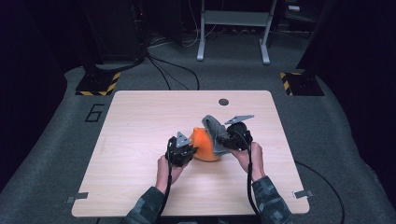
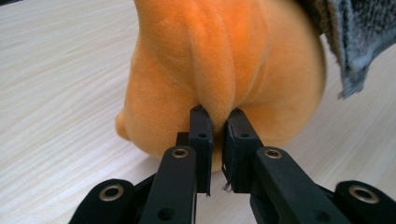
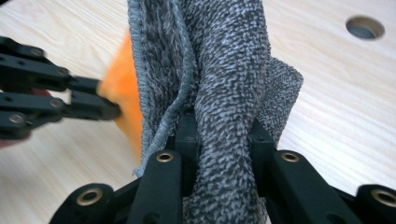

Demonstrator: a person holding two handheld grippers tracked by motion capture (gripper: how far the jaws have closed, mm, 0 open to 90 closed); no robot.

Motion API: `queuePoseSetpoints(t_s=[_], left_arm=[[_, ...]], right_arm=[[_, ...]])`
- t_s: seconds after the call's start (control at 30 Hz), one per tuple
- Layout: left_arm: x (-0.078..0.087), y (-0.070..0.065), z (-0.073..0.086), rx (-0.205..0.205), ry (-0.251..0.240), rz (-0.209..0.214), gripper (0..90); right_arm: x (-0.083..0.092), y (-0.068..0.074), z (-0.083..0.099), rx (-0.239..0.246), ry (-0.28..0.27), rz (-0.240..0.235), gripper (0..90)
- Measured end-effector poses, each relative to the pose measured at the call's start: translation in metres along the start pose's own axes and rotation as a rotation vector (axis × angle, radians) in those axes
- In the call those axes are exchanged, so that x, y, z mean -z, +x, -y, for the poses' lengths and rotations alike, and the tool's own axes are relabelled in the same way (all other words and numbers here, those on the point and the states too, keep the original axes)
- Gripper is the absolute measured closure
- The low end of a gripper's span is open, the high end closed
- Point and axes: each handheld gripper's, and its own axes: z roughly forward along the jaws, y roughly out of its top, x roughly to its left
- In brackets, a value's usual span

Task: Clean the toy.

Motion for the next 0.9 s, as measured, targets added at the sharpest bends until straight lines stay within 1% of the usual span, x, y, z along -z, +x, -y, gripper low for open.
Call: queuePoseSetpoints(t_s=[0.07, 0.1, 0.17, 0.2, 0.23, 0.3, 0.33, 0.37, 0.4, 0.43, 0.47, 0.5, 0.53, 0.57, 0.6, 0.73, 0.77, 0.83, 0.9], left_arm=[[0.001, -0.002, -0.001, 0.008, -0.004, 0.001, 82.9], [0.005, -0.005, -0.004, 0.013, -0.007, 0.008, 82.9], [0.008, -0.008, -0.006, 0.021, -0.012, 0.015, 82.9], [0.009, -0.009, -0.007, 0.016, -0.018, 0.015, 82.9], [0.009, -0.009, -0.007, 0.02, -0.019, 0.023, 82.9], [0.009, -0.009, -0.007, 0.016, -0.014, 0.031, 82.8], [0.007, -0.009, -0.005, 0.017, -0.021, 0.031, 82.7], [0.007, -0.009, -0.005, 0.017, -0.021, 0.031, 82.6], [0.007, -0.009, -0.004, 0.014, -0.019, 0.03, 82.2], [0.004, -0.008, -0.002, 0.012, -0.022, 0.012, 82.0], [0.004, -0.008, -0.002, 0.012, -0.022, 0.012, 81.8], [0.003, -0.005, 0.001, 0.024, -0.025, 0.005, 81.7], [0.003, -0.003, 0.002, 0.026, -0.021, 0.006, 81.5], [0.003, -0.003, 0.002, 0.026, -0.021, 0.006, 81.5], [0.003, 0.0, 0.004, 0.031, -0.02, 0.006, 81.4], [0.003, 0.002, 0.005, 0.026, -0.02, 0.003, 81.2], [0.003, 0.002, 0.006, 0.026, -0.022, 0.0, 81.2], [0.002, 0.003, 0.007, 0.031, -0.026, 0.002, 81.1], [0.002, 0.003, 0.007, 0.035, -0.028, 0.002, 81.0]], right_arm=[[0.002, 0.006, -0.004, 0.021, -0.006, -0.006, 72.9], [0.003, 0.008, -0.006, 0.026, -0.015, -0.014, 72.9], [0.005, 0.013, -0.01, 0.033, -0.015, -0.019, 72.8], [0.005, 0.015, -0.012, 0.042, -0.018, -0.027, 72.8], [0.005, 0.017, -0.013, 0.043, -0.021, -0.03, 72.8], [0.004, 0.018, -0.015, 0.049, -0.028, -0.032, 72.8], [0.0, 0.021, -0.017, 0.051, -0.013, -0.031, 72.7], [0.0, 0.021, -0.017, 0.051, -0.013, -0.031, 72.7], [-0.01, 0.024, -0.017, 0.054, 0.003, -0.021, 72.7], [-0.014, 0.025, -0.017, 0.054, 0.007, -0.017, 72.7], [-0.017, 0.026, -0.017, 0.059, 0.001, -0.014, 72.7], [-0.02, 0.027, -0.017, 0.063, 0.006, -0.007, 72.7], [-0.022, 0.028, -0.018, 0.068, 0.007, -0.008, 72.7], [-0.022, 0.028, -0.018, 0.068, 0.007, -0.008, 72.7], [-0.024, 0.03, -0.018, 0.068, 0.003, -0.003, 72.8], [-0.024, 0.029, -0.017, 0.071, 0.005, -0.008, 72.8], [-0.024, 0.029, -0.016, 0.064, 0.005, -0.008, 72.9], [-0.022, 0.026, -0.013, 0.057, 0.005, -0.009, 72.9], [-0.021, 0.024, -0.011, 0.062, 0.009, -0.007, 72.8]])
